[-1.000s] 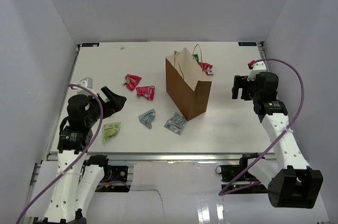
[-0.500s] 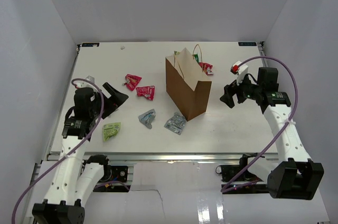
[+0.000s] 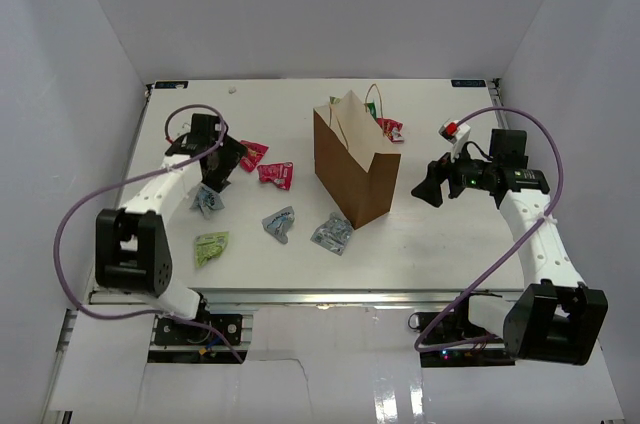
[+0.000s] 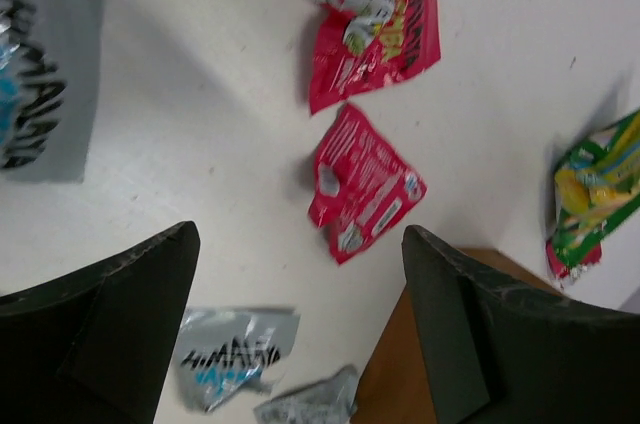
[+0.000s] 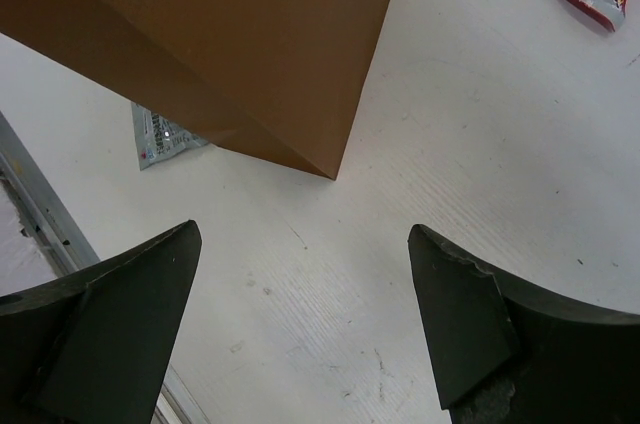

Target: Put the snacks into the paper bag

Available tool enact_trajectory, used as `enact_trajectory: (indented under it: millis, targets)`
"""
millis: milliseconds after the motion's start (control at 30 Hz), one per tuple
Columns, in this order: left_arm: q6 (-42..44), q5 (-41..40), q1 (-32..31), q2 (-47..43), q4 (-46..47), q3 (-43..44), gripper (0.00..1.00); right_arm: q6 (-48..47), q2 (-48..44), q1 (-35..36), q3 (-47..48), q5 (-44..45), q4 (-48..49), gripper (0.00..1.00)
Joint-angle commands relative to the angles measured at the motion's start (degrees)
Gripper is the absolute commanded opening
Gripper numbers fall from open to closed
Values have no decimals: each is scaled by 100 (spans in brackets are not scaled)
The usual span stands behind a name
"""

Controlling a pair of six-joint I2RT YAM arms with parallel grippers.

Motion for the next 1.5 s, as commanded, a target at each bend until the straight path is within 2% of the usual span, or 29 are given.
enact_trajectory:
  millis: [0, 133, 367, 500, 600, 667, 733, 767, 833, 867, 1000, 1067, 1133, 1300, 1367, 1467]
  targets:
    - [108, -615, -174, 738, 169, 689, 91, 70, -10, -66, -91, -284, 148, 90]
    - [872, -720, -209, 1889, 134, 1593, 88, 17, -45, -137, -161, -223, 166, 90]
    - [1497, -773, -201, 2795, 116, 2464, 87, 8, -54, -313, -205, -258, 148, 91]
    - [1603, -729, -201, 3148, -24, 2703, 80, 70, -80, -392, -188, -267, 131, 91]
    - [1630, -790, -201, 3228, -33, 2633, 72, 96, -124, -436, -170, -267, 122, 90]
    - [1674, -826, -209, 3228, -33, 2572, 61, 105, -133, -445, -161, -284, 122, 91]
    - [1753, -843, -201, 3219, -16, 2545, 49, 114, -133, -462, -161, -319, 122, 91]
    - [1788, -835, -201, 3210, -16, 2545, 37, 122, -133, -471, -153, -328, 113, 90]
    - [1884, -817, -201, 3123, 54, 2501, 26, 122, -150, -471, -144, -354, 113, 91]
    - [1928, -730, -201, 3070, 89, 2484, 19, 122, -159, -480, -135, -372, 105, 90]
    - [2288, -466, -227, 2632, 379, 2326, 5, 79, -238, -497, -117, -495, 70, 90]
    - [2490, -378, -279, 2098, 589, 2071, 1, -9, -352, -506, -109, -635, 61, 90]
    - [2657, -255, -341, 1631, 739, 1747, 0, -88, -510, -506, -100, -775, 26, 90]
    - [2965, 176, -762, -259, 1249, 1236, 0, -421, -801, -497, -117, -961, -36, 90]
    - [2983, 326, -1069, -977, 1407, 1069, 0, -580, -941, -506, -135, -1040, -132, 90]
    - [2712, 378, -1429, -1543, 1556, 954, 0, -888, -1108, -515, -144, -1268, -308, 91]
